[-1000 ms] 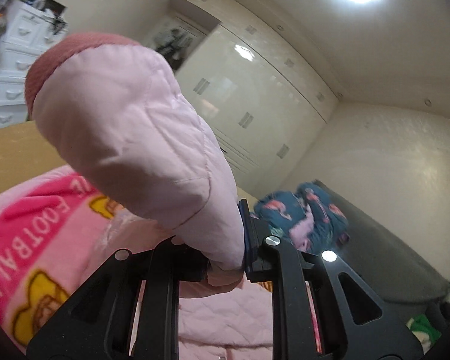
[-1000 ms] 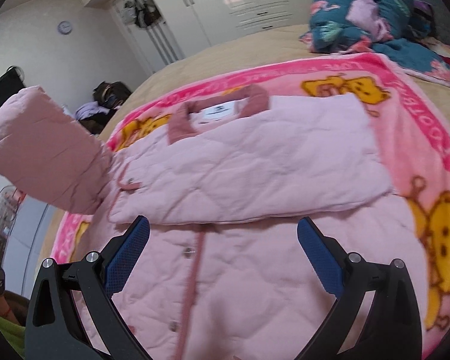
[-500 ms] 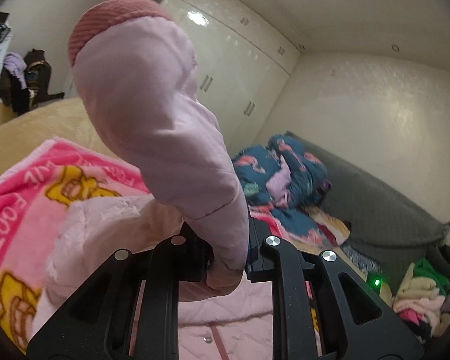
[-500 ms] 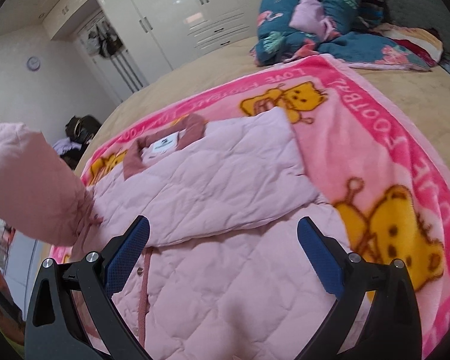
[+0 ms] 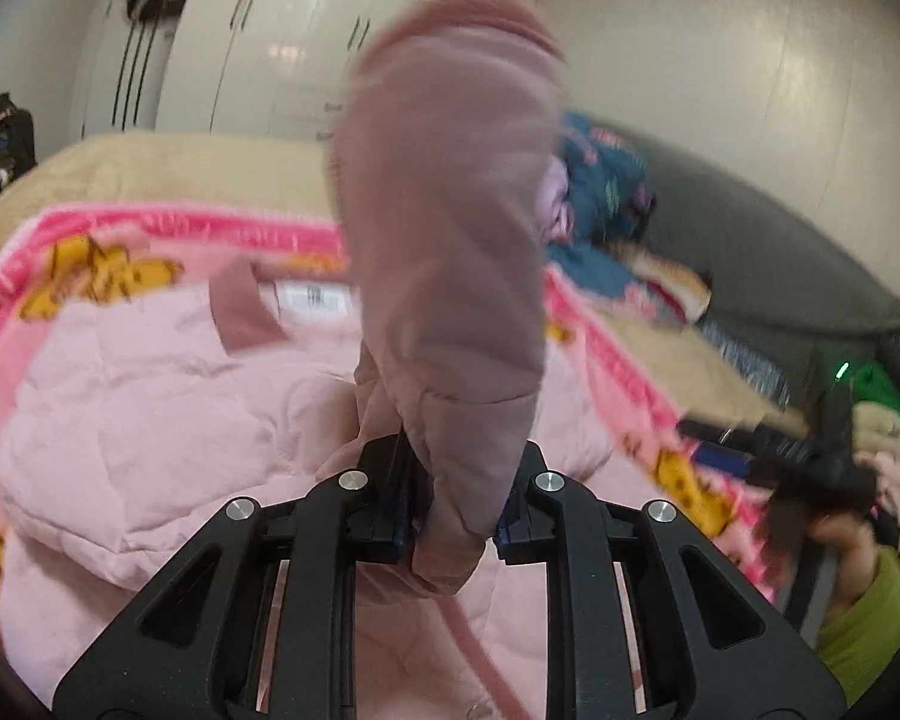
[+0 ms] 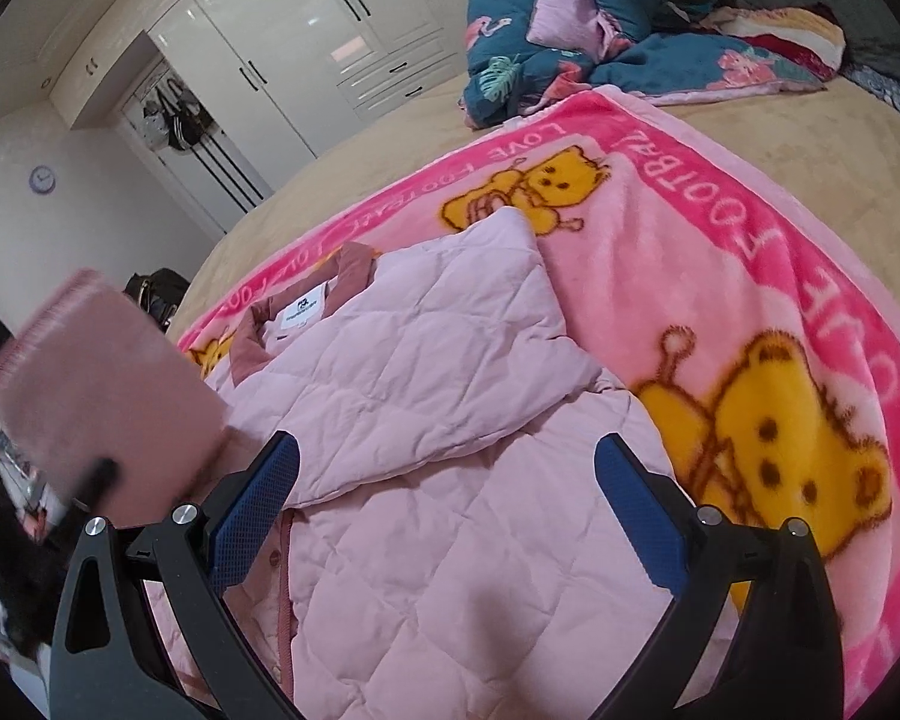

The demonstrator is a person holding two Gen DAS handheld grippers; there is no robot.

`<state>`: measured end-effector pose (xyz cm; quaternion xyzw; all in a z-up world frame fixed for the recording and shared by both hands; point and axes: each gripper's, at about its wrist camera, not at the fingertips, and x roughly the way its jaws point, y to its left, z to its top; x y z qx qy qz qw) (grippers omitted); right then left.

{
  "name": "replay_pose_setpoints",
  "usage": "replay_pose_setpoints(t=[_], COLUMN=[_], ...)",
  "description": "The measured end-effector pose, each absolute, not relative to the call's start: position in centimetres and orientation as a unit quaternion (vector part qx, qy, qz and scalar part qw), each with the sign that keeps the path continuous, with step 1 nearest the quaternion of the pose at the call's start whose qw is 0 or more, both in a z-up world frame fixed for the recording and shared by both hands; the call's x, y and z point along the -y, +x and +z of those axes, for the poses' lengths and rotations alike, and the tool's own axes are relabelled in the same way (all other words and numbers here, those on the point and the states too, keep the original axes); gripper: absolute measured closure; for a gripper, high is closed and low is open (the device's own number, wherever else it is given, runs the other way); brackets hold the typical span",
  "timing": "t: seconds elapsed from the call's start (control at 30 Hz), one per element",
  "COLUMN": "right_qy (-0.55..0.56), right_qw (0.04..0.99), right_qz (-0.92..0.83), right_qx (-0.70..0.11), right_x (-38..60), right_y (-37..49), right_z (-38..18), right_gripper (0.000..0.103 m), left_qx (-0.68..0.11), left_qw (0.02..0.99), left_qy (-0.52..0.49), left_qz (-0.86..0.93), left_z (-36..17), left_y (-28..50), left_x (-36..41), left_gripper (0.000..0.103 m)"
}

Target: Fold large clothes

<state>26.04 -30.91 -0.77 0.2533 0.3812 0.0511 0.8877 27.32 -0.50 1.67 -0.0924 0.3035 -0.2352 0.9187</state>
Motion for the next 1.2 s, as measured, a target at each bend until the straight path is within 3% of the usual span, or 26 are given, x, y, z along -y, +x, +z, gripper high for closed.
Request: replay_pose_setpoints(t=[0.27,0.4,0.47,0.53,0.57,0.7,0.83,1.2], right_qy=[0.271,0.277,0.279,0.281,0.281,0.285,0.289,0.276], right_qw=[0.88,0.878,0.878,0.878,0.878,0.877,0.873,0.859], right_qz=[0.047,0.045,0.044,0.045,0.045,0.044,0.053,0.103], right_qx=[-0.388,-0.387,-0.386,-0.385,-0.385,-0.384,-0.389,-0.419], right_x=[31.6,32.1,32.3,32.3,32.4,32.5,32.3,29.3], right_y=[25.5,25.2,25.0,24.8,24.8,24.7,24.7,24.9], right_z=[-1.8,-1.7,-1.5,-1.4,-1.4,-1.3,-1.4,-2.4], right_gripper=[0.005,0.005,0.005,0.005,0.005,0.005,0.005,0.005], left_qx=[-0.348,-0.368,-0.376,-0.396,-0.412,-0.434,-0.446,-0.407], left_qw=[0.907,0.899,0.894,0.879,0.867,0.857,0.847,0.87], left_qy=[-0.039,0.001,0.02,0.021,0.014,0.064,0.046,-0.012], left_qz=[-0.235,-0.239,-0.245,-0.264,-0.28,-0.27,-0.286,-0.279], left_z=[-1.8,-2.9,-3.3,-3.5,-3.8,-4.6,-4.1,-0.7], left_y=[27.3,27.1,26.8,26.4,26.5,26.1,26.2,26.9], left_x=[2.7,3.9,4.6,5.4,5.7,7.0,6.3,0.9], left_gripper=[0.087,0.076,0.064,0.024,0.02,0.018,0.009,0.009])
